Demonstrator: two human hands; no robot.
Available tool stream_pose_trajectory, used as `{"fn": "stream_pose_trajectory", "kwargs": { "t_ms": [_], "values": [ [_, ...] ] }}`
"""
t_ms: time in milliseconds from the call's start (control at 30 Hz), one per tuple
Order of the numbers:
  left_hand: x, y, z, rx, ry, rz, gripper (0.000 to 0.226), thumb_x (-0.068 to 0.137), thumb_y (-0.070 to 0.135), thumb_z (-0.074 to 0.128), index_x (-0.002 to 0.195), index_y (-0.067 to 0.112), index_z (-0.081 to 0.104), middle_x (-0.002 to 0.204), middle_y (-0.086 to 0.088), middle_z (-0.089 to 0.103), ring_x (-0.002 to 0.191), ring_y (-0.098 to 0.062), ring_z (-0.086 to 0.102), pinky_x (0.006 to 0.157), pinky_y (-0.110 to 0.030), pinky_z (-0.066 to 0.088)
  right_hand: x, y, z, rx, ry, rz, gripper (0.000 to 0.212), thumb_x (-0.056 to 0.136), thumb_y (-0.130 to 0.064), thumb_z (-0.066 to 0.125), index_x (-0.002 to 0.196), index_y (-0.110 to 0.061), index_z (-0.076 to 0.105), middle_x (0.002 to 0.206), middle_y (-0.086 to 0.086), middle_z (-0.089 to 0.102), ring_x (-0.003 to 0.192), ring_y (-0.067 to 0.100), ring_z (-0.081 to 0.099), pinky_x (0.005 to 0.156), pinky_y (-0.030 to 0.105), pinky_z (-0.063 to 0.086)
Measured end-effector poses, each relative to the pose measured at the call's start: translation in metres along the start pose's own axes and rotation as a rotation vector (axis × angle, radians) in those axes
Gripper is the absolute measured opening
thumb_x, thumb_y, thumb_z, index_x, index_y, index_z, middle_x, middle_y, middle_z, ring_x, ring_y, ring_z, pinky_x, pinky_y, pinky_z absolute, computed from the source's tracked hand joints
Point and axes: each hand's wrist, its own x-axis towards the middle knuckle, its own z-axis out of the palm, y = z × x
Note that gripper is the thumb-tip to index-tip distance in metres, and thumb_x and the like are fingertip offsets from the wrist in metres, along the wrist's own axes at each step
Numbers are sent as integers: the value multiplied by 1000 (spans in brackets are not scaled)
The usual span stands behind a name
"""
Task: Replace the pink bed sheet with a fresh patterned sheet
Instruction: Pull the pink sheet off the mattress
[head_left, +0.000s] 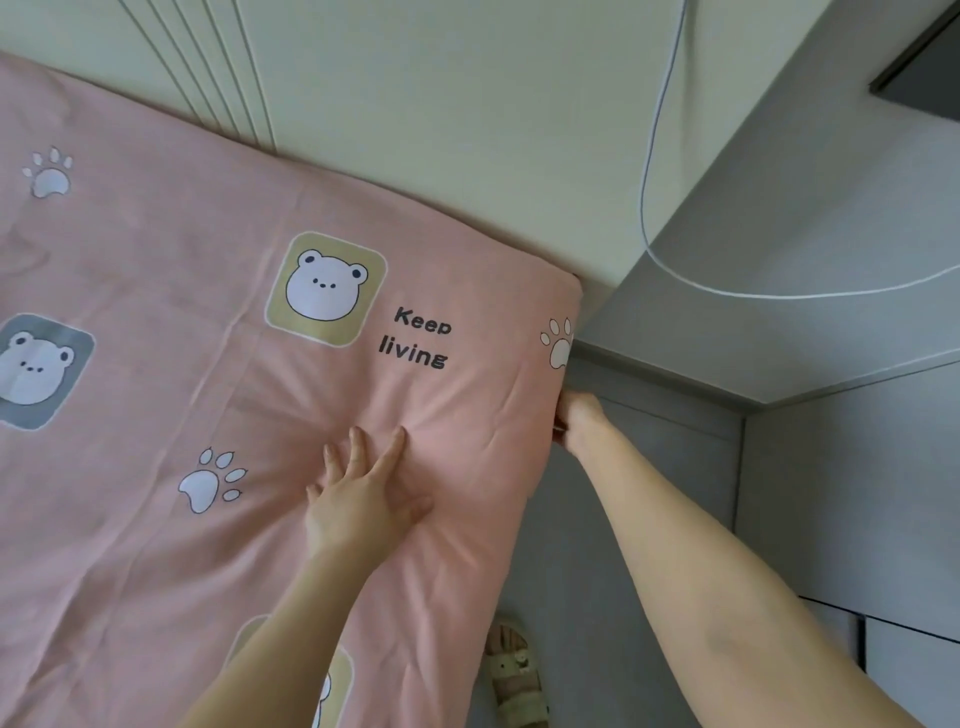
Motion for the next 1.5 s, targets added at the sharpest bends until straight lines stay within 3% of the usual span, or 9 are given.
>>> {"fn": "stream_pose_trajectory", "kwargs": {
  "t_ms": [133,233,400,667,800,967,1167,1367,1500],
  "values": [
    [0,3,-5,15,-29,2,81,84,70,40,145,48,-9,158,-1,-13,145,-32,-7,112,-47,19,11,2,-3,-75,75,-124,27,85,1,54,60,-8,50,65,8,58,56,16,46,44,13,43],
    [0,0,-9,11,-80,0,81,84,70,39,144,49,-11,158,1,-15,145,-30,-9,113,-46,18,14,3,0,-176,107,-139,16,87,-7,57,71,-6,55,80,10,63,70,17,49,59,23,43],
    [-1,-6,-16,-41,-134,-28,79,84,69,44,143,53,-8,157,8,-16,146,-24,-10,114,-46,24,11,-2,-43,63,327,-105,18,97,-4,37,81,-4,47,88,12,54,76,26,55,48,29,42],
    [-4,-4,-22,-58,-125,-18,79,84,67,45,143,53,-5,158,12,-11,146,-20,-5,111,-39,29,-4,23,-19,-165,-115,104,42,96,-35,49,129,-9,48,124,8,53,112,28,54,84,38,45],
    [-12,5,-30,-42,146,-11,54,90,48,52,141,38,37,149,8,35,134,-22,38,89,-33,43,-5,43,6,133,-81,151,23,91,-3,45,70,-7,53,59,6,57,48,16,49,45,19,42],
    [-2,31,-41,-97,592,253,26,87,31,59,96,10,71,99,-6,71,84,-35,63,69,-38,50,-4,49,8,191,41,-41,37,83,12,47,53,-9,40,53,4,41,48,11,32,33,13,25],
    [25,101,-45,-106,506,475,31,83,33,58,99,10,71,104,-7,67,95,-34,59,76,-35,48,-2,55,-8,247,63,-91,13,82,7,54,75,0,63,69,8,57,64,16,53,54,22,43],
    [32,126,-50,-155,448,408,33,90,32,60,116,12,64,119,-7,59,111,-31,46,92,-33,36,-38,55,-38,620,2,6,26,92,7,40,71,-4,52,64,6,51,58,16,46,57,27,40],
    [23,137,-56,-213,364,364,33,91,39,56,110,14,66,113,-7,60,106,-29,52,87,-34,39,-91,57,-86,630,-48,-185,27,99,-2,39,75,-3,51,71,8,49,70,17,45,69,29,39]
  ]
}}
